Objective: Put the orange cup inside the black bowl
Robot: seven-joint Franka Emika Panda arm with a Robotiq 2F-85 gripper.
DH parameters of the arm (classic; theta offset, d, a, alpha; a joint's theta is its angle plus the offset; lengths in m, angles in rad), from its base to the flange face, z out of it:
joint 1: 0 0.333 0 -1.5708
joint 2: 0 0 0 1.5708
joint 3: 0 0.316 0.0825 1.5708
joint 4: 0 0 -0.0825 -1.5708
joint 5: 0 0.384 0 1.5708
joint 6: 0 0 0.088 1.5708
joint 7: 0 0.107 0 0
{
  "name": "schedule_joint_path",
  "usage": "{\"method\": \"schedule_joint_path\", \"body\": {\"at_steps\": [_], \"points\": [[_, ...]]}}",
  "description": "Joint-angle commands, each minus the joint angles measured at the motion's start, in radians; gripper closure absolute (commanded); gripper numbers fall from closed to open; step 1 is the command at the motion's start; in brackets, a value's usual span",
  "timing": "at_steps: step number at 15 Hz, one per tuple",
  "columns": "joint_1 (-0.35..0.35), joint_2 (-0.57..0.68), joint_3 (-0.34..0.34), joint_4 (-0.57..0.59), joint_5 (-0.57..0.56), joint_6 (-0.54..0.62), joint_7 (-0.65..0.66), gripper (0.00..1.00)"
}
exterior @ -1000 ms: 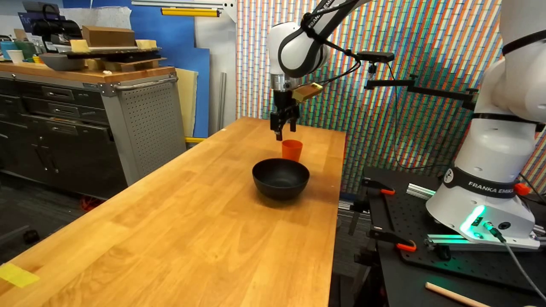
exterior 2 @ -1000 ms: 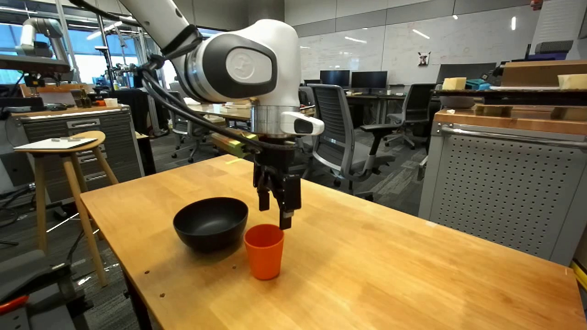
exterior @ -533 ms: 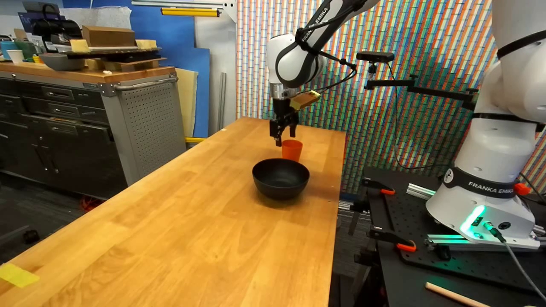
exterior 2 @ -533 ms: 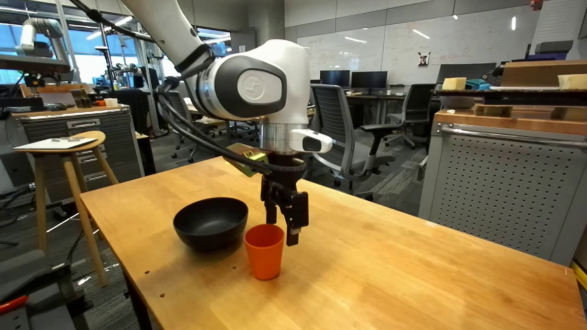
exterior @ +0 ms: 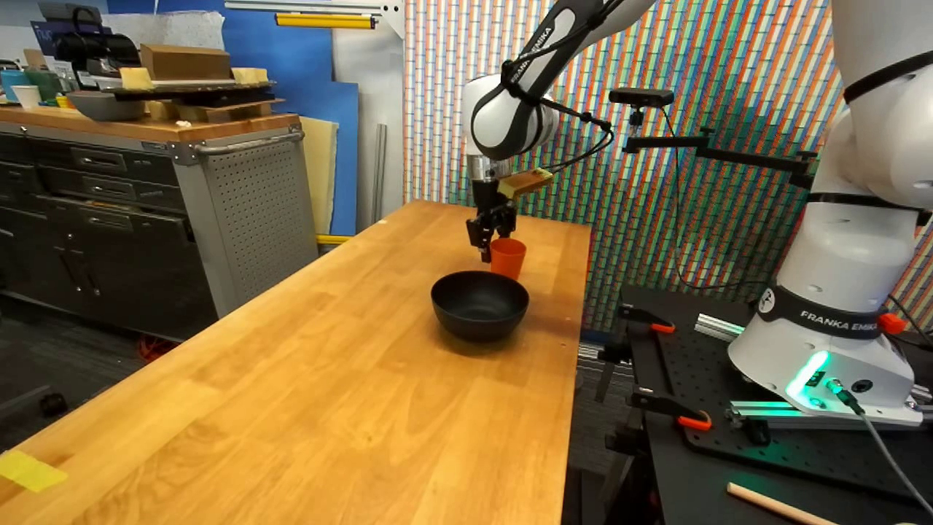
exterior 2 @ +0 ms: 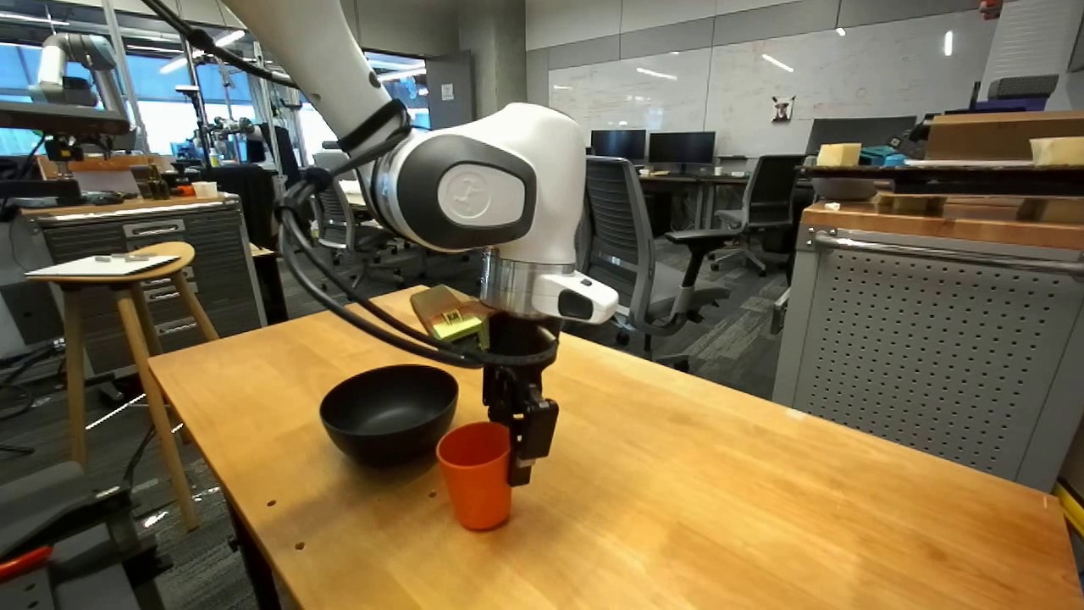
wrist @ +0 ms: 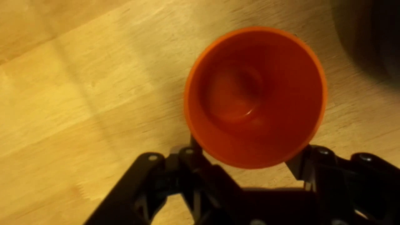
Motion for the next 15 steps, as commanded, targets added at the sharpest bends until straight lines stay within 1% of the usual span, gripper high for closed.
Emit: {"method": "schedule_joint_path", "body": {"at_steps": [1, 4, 5, 6, 7, 8, 9, 10, 11, 13, 15], "points": [[-0.034, 0.009, 0.028, 0.01, 0.096, -0.044, -0.04, 0.67], [-0.037, 0.013, 0.024, 0.009, 0.129, -0.07, -0.042, 0.87], [-0.039, 0.013, 0.024, 0.013, 0.136, -0.085, -0.045, 0.89], [-0.04, 0.01, 0.023, 0.014, 0.144, -0.091, -0.042, 0.54], [-0.038, 0.006, 0.019, 0.013, 0.14, -0.091, -0.037, 0.59], [-0.036, -0.001, 0.018, 0.011, 0.137, -0.088, -0.038, 0.59], [-0.03, -0.01, 0.013, 0.004, 0.126, -0.074, -0.03, 0.54], [-0.021, -0.019, 0.009, -0.004, 0.114, -0.055, -0.021, 0.48], [-0.016, -0.029, 0.007, -0.012, 0.109, -0.039, -0.014, 0.38], [-0.003, -0.05, 0.003, -0.033, 0.095, -0.001, 0.0, 0.23], [0.007, -0.067, 0.004, -0.052, 0.09, 0.029, 0.008, 0.09]]}}
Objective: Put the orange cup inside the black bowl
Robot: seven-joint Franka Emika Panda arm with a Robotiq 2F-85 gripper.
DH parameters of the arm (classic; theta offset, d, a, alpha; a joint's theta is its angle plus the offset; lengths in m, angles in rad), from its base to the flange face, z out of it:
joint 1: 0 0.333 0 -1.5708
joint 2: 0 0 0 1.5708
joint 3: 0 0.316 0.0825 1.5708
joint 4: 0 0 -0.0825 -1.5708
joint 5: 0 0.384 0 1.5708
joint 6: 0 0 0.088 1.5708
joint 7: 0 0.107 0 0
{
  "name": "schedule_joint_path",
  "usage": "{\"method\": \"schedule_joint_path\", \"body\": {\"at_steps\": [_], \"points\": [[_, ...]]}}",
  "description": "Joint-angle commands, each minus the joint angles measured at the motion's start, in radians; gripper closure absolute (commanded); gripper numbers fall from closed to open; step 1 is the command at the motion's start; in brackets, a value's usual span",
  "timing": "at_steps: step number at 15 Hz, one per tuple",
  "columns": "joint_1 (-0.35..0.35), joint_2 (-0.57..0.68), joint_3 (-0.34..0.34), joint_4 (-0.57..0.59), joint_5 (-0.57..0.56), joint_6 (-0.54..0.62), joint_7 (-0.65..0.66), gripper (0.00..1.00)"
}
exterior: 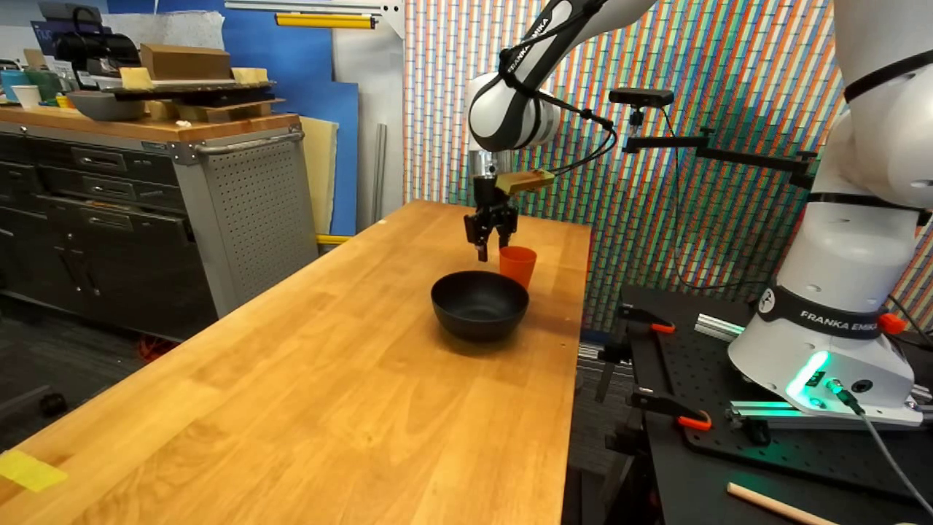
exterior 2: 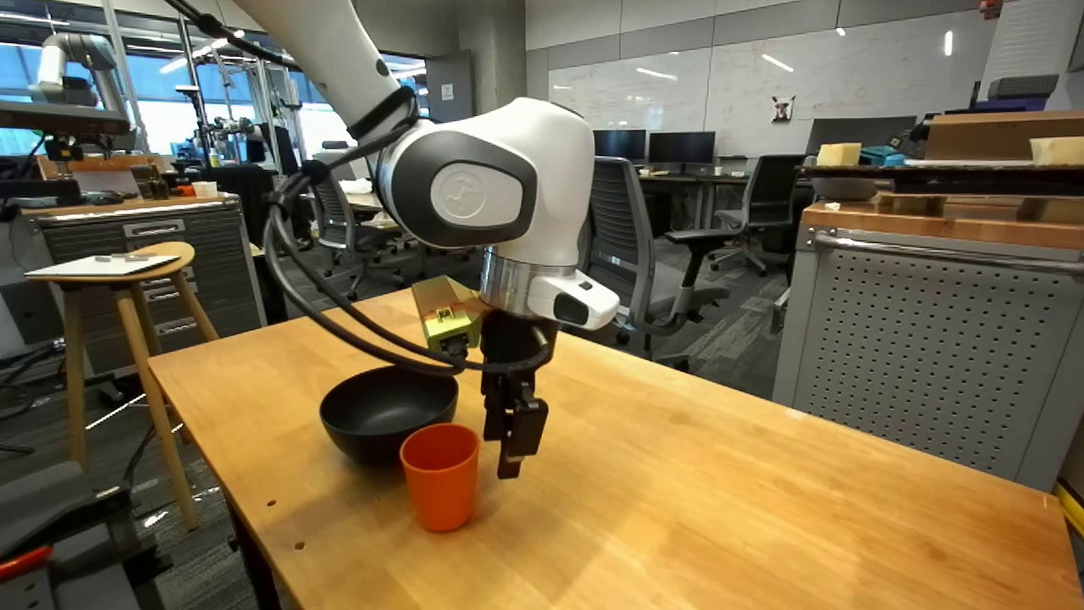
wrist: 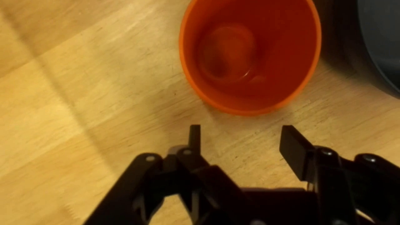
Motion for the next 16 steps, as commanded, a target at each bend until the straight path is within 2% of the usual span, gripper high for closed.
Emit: {"method": "schedule_joint_path", "body": {"at_steps": [1, 12, 16], "points": [[0.029, -0.062, -0.009, -0.063, -0.022, 0.065, 0.028, 0.02], [0.059, -0.175, -0.048, -0.264, -0.098, 0.222, 0.111, 0.0], [0.053, -0.204, -0.041, -0.316, -0.101, 0.227, 0.119, 0.0]]}}
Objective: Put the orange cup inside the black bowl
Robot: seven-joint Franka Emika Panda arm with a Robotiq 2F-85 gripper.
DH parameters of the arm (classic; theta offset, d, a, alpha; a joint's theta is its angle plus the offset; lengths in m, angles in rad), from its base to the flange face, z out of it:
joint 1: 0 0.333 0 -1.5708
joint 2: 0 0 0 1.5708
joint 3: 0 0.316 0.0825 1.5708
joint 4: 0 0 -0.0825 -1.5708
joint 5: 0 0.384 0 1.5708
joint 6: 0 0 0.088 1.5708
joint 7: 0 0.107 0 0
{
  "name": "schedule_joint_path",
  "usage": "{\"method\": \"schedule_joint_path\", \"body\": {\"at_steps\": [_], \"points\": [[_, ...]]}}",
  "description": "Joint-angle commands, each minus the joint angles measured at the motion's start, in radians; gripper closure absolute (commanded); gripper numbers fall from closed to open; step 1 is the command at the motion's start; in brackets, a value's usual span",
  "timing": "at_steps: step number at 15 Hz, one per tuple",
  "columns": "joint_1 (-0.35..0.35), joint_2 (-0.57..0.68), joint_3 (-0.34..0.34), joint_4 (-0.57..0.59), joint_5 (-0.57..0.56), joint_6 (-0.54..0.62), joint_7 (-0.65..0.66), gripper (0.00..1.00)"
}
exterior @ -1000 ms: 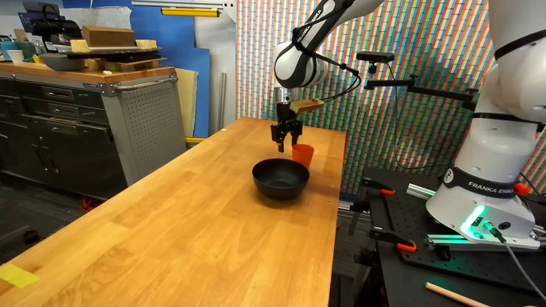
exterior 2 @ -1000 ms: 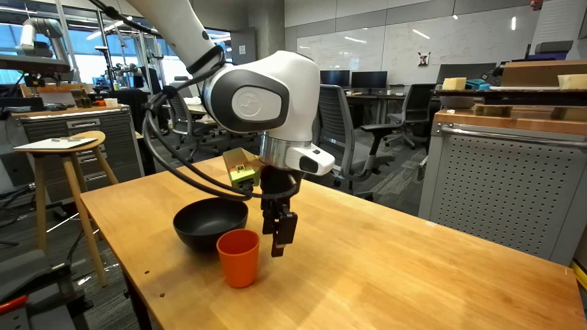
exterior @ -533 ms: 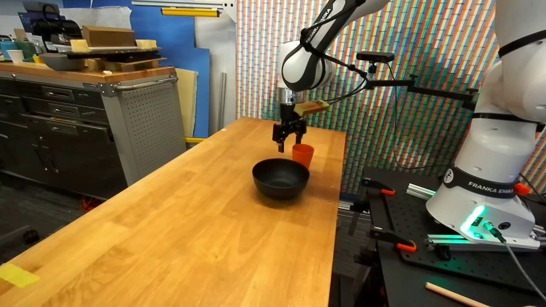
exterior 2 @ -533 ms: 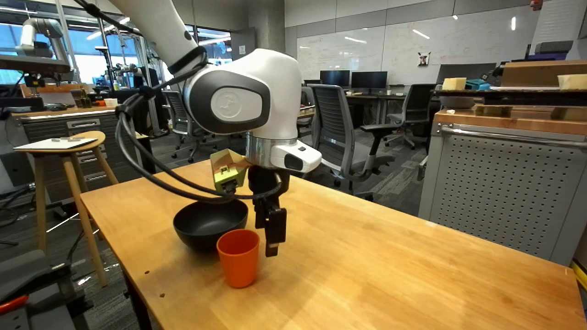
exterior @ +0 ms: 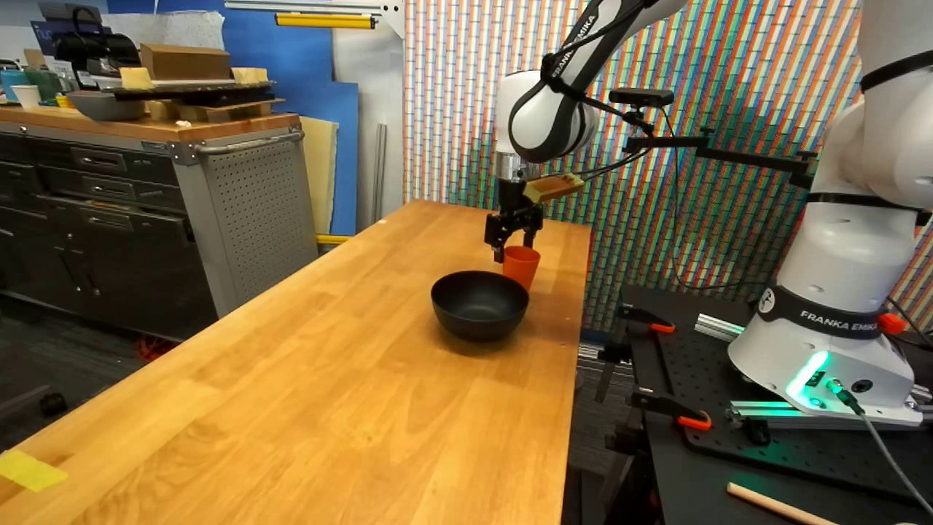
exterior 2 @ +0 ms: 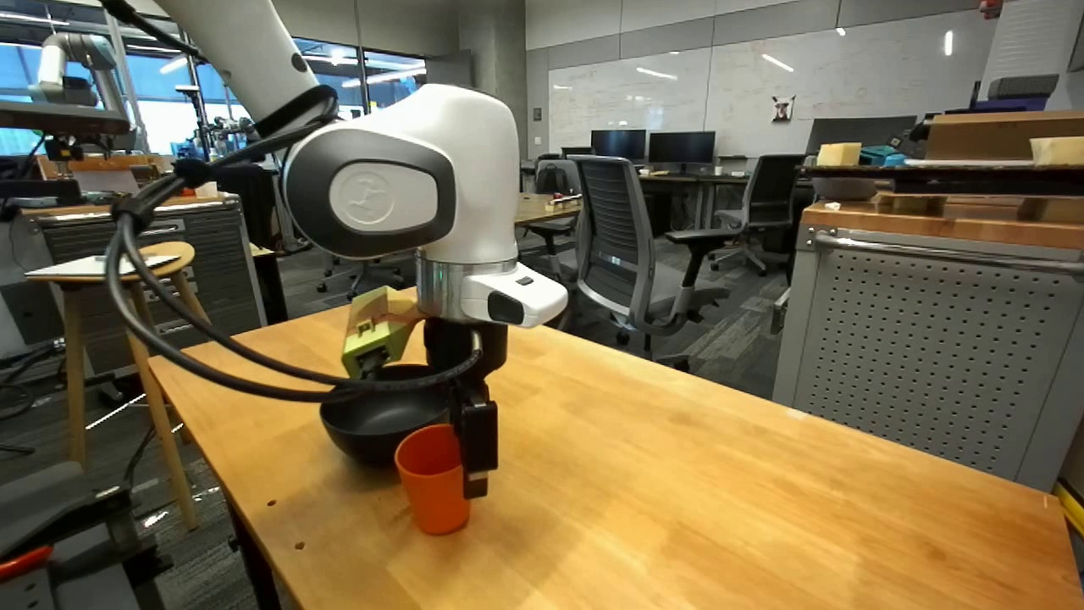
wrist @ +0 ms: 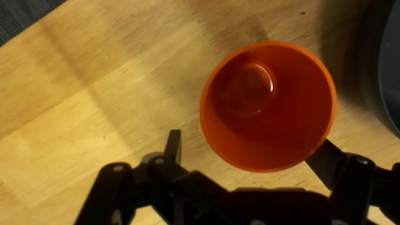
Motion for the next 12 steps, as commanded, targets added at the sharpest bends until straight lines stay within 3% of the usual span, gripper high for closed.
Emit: {"method": "schedule_joint_path", "body": {"at_steps": [1, 6, 7, 8, 11, 12], "points": [[0.016, -0.059, -0.009, -0.075, -0.01, 0.019, 0.024, 0.0], [0.023, -0.064, 0.002, -0.112, -0.003, 0.017, 0.023, 0.0], [0.023, -0.065, 0.005, -0.116, 0.004, 0.018, 0.021, 0.25], [0.025, -0.065, 0.005, -0.118, 0.004, 0.02, 0.02, 0.26], [0.027, -0.076, 0.008, -0.121, 0.008, 0.017, 0.019, 0.47], [0.03, -0.085, 0.006, -0.121, 0.001, 0.007, 0.022, 0.47]]}}
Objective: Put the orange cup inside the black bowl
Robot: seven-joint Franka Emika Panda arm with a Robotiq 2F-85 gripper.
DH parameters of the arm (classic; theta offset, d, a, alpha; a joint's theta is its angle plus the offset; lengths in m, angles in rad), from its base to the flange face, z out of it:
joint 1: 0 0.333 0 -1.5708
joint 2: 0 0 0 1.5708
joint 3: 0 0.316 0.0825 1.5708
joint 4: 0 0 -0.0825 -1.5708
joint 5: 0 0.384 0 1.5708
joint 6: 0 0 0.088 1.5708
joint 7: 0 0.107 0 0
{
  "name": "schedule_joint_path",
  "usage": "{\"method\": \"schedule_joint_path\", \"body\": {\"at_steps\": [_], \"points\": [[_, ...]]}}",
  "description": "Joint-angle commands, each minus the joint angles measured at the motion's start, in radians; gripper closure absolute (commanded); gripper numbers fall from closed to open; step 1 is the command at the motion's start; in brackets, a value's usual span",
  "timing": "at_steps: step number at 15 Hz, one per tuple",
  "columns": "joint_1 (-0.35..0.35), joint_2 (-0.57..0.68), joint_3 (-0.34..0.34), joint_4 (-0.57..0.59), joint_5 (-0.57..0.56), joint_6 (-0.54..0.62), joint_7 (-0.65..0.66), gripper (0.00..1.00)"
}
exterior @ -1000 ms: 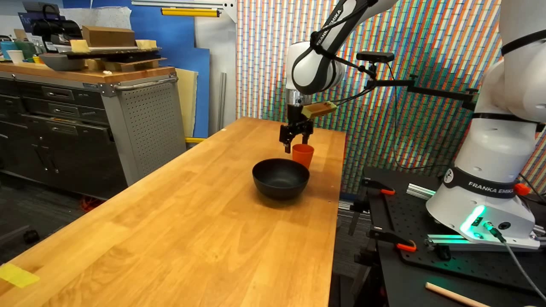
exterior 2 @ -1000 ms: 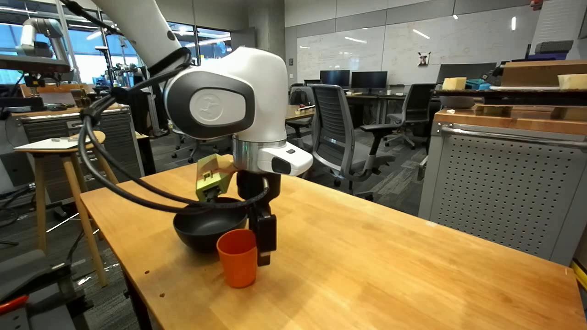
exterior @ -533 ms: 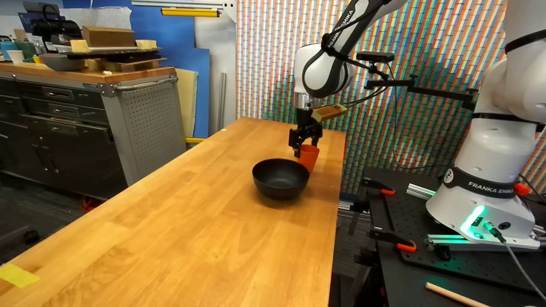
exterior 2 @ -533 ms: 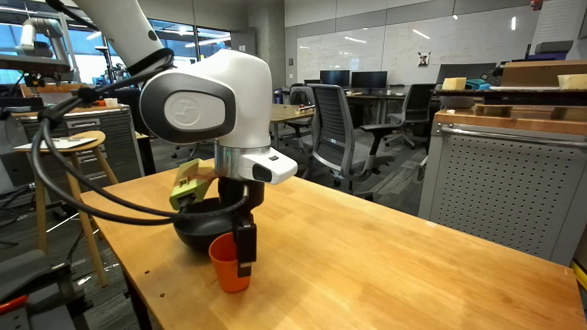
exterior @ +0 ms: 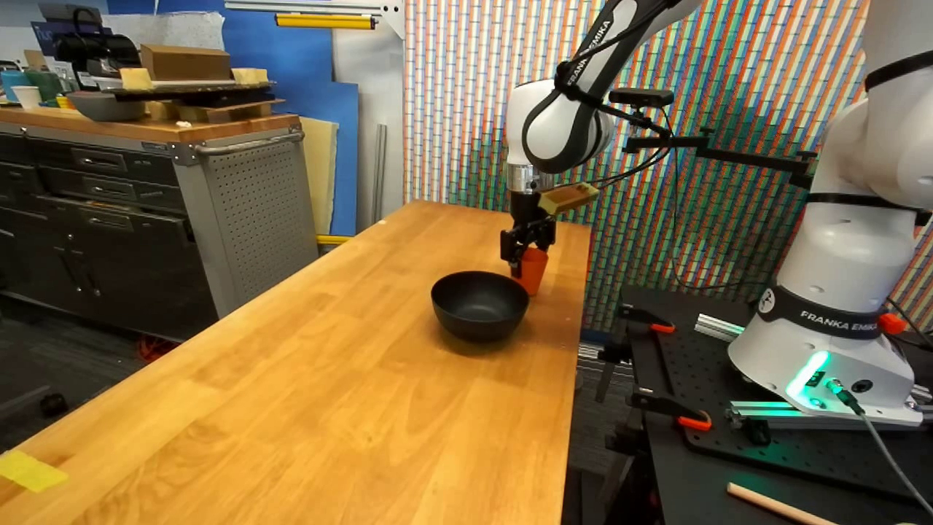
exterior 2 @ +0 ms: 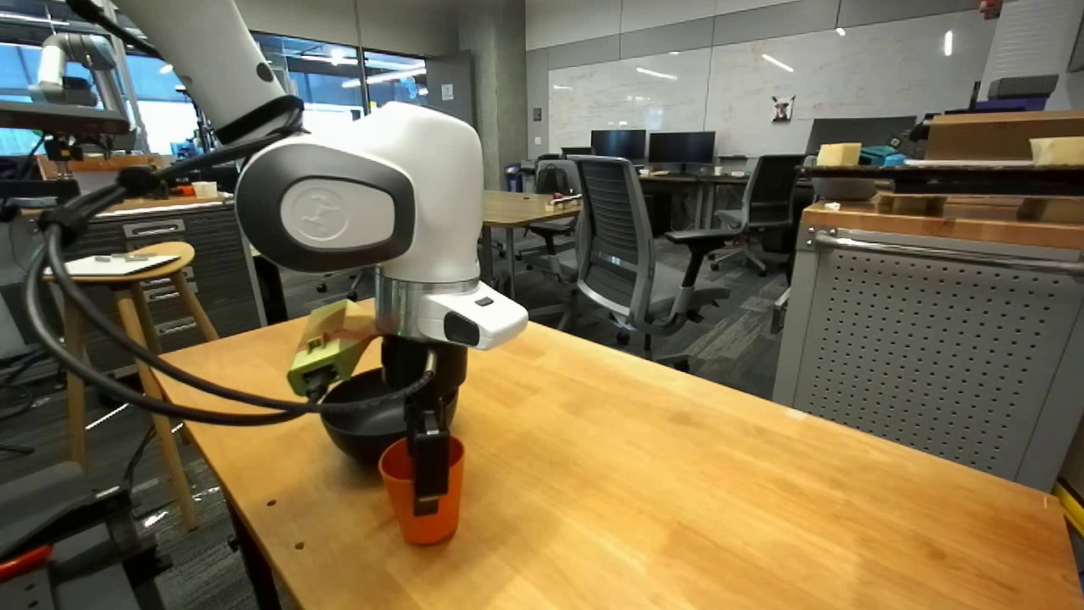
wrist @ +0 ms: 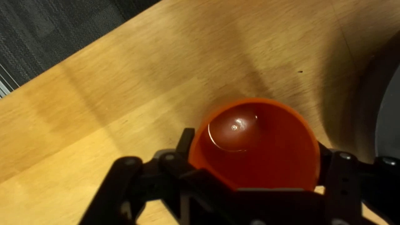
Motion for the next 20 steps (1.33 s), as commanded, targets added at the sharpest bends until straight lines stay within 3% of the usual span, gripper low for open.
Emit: {"method": "schedule_joint_path", "body": {"at_steps": [1, 5, 10, 15, 20], "points": [[0.018, -0.063, -0.001, -0.029, -0.009, -0.006, 0.024, 0.47], [0.077, -0.166, -0.007, -0.026, -0.135, -0.052, 0.111, 0.47], [0.131, -0.28, 0.072, 0.001, -0.291, -0.152, 0.236, 0.47], [0.161, -0.249, 0.167, 0.047, -0.169, -0.233, 0.141, 0.47], [0.168, -0.119, 0.193, 0.083, -0.079, -0.194, 0.039, 0.47]]}}
